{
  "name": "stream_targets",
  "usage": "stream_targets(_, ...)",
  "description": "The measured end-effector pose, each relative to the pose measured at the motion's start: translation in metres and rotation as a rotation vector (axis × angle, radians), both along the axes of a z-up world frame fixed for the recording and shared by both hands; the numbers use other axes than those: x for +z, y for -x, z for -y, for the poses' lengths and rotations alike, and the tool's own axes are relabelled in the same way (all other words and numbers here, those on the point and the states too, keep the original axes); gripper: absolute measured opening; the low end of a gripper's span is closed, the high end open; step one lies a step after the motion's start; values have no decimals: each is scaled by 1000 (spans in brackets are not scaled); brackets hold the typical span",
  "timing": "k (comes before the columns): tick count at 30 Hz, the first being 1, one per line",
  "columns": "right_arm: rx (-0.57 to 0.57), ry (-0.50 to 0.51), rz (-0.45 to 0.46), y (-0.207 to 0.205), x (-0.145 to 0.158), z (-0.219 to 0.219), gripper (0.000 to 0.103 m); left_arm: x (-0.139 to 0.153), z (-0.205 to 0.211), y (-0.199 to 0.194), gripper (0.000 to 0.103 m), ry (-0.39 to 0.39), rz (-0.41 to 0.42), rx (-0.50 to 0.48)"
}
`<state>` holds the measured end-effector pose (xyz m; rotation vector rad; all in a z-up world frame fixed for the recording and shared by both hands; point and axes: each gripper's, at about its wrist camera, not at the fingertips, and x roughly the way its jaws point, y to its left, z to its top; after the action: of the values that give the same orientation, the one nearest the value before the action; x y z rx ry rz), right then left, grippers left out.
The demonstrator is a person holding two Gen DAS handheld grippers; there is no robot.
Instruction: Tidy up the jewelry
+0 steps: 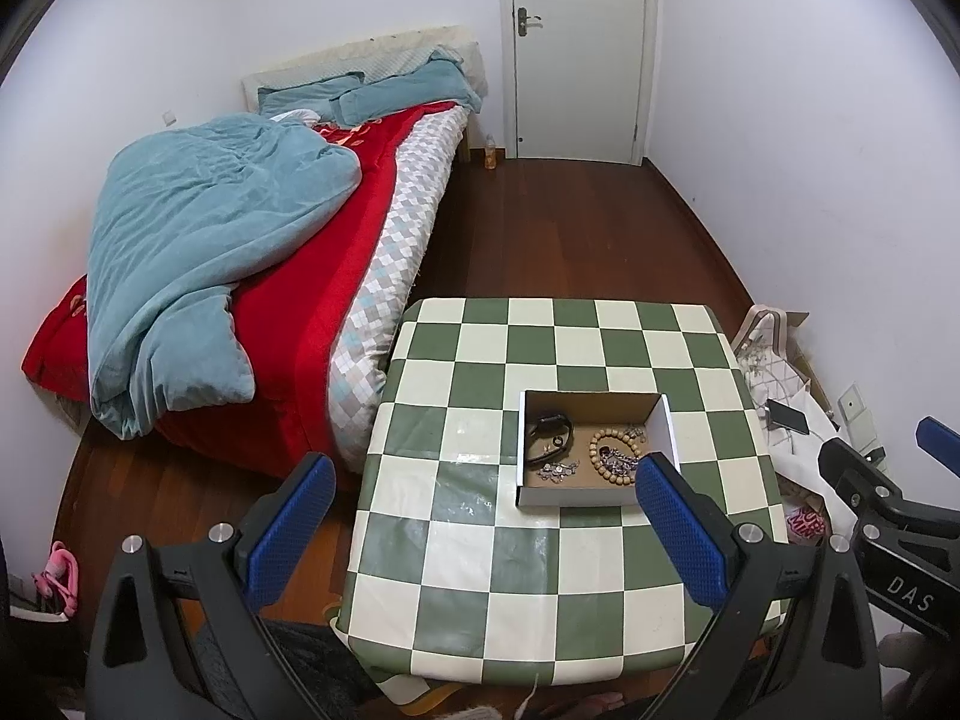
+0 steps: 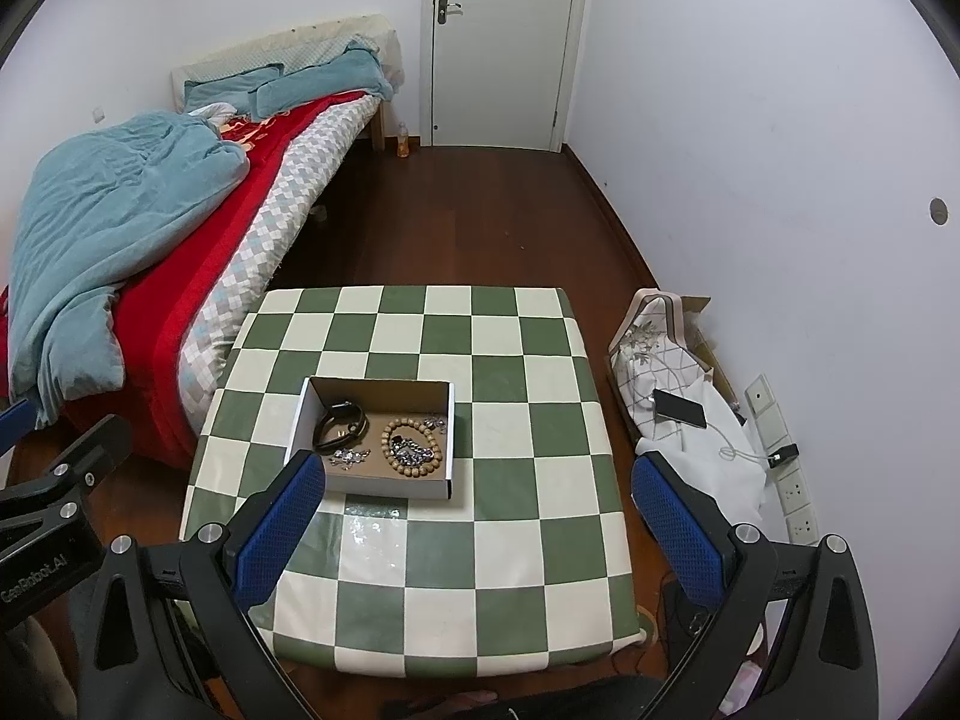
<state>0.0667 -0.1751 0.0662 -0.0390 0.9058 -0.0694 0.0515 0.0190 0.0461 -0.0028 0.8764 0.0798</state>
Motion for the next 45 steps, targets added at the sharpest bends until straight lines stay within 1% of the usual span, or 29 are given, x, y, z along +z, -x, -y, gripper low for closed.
stream_targets(29, 9, -5, 6, 1, 5, -3, 103, 4, 4, 5, 102, -12, 8, -2)
stream_targets(45, 9, -4, 1, 5, 1, -6, 103, 5, 0, 8, 102, -6, 3, -3)
